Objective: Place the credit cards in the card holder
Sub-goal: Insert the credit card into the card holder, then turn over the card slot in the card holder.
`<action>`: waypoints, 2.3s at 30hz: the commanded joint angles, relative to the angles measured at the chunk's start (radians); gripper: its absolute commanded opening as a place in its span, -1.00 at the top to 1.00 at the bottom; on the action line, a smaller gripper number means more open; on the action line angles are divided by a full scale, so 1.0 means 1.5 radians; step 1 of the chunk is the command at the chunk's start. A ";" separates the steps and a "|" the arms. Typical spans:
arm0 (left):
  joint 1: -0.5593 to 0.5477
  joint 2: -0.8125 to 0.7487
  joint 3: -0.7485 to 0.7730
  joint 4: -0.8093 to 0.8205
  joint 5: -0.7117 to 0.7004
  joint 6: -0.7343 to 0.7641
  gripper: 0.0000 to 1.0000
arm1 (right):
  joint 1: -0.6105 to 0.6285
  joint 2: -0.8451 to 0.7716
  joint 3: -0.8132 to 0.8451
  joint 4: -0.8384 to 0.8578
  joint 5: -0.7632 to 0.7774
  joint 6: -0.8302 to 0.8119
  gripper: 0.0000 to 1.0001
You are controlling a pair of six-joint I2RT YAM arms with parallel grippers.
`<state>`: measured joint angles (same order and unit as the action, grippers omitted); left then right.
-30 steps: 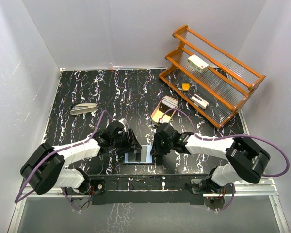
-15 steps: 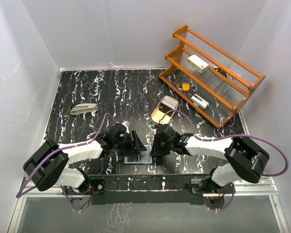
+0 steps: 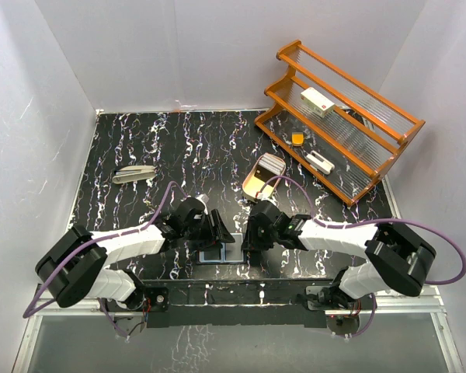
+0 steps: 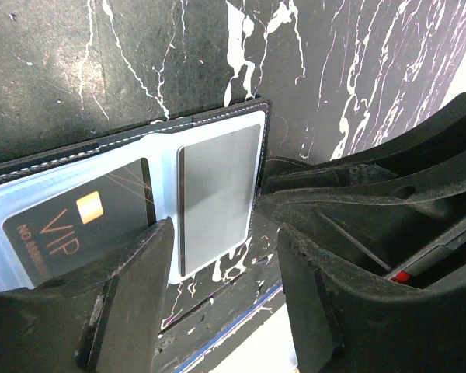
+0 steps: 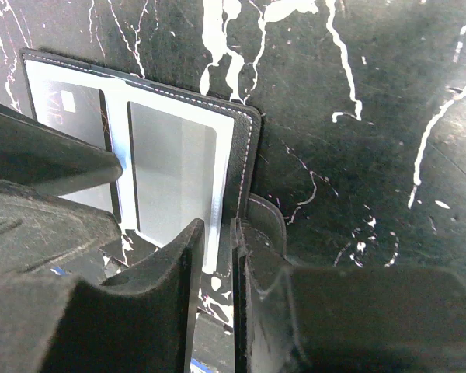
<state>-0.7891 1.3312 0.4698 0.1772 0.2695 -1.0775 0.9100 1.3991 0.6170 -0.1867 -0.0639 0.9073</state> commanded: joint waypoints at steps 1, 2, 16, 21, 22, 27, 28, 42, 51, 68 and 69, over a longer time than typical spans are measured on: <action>-0.004 -0.035 0.042 -0.078 -0.030 0.038 -0.11 | 0.005 -0.043 0.030 -0.032 0.032 -0.004 0.60; -0.003 -0.036 0.047 -0.090 -0.034 0.042 -0.11 | 0.004 -0.045 0.036 -0.037 0.030 -0.004 0.60; 0.086 -0.129 0.058 -0.239 -0.050 0.099 -0.13 | 0.027 -0.045 0.112 -0.037 0.016 0.033 0.62; 0.156 -0.179 0.021 -0.240 0.002 0.108 -0.13 | 0.040 -0.015 0.136 -0.031 0.017 0.036 0.63; 0.165 -0.185 0.018 -0.244 0.007 0.111 -0.12 | 0.042 -0.008 0.141 -0.030 0.016 0.036 0.63; 0.204 -0.204 -0.002 -0.256 0.032 0.117 -0.10 | 0.054 0.034 0.166 -0.025 0.020 0.035 0.63; 0.209 -0.207 -0.010 -0.252 0.039 0.115 -0.09 | 0.057 0.044 0.171 -0.024 0.020 0.035 0.63; 0.216 -0.206 -0.060 -0.175 0.108 0.087 -0.12 | 0.081 0.139 0.223 -0.035 0.033 0.016 0.60; 0.216 -0.208 -0.070 -0.171 0.099 0.087 -0.12 | 0.084 0.180 0.219 -0.033 0.045 0.003 0.70; 0.216 -0.205 -0.083 -0.114 0.134 0.072 -0.12 | 0.094 0.208 0.195 -0.033 0.058 0.004 0.93; 0.216 -0.205 -0.085 -0.108 0.137 0.071 -0.12 | 0.094 0.208 0.195 -0.033 0.059 0.004 0.93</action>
<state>-0.4702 1.0306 0.3611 -0.0284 0.4206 -0.9539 1.0409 1.6859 0.9108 -0.2558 -0.0025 0.9222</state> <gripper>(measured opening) 0.561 0.034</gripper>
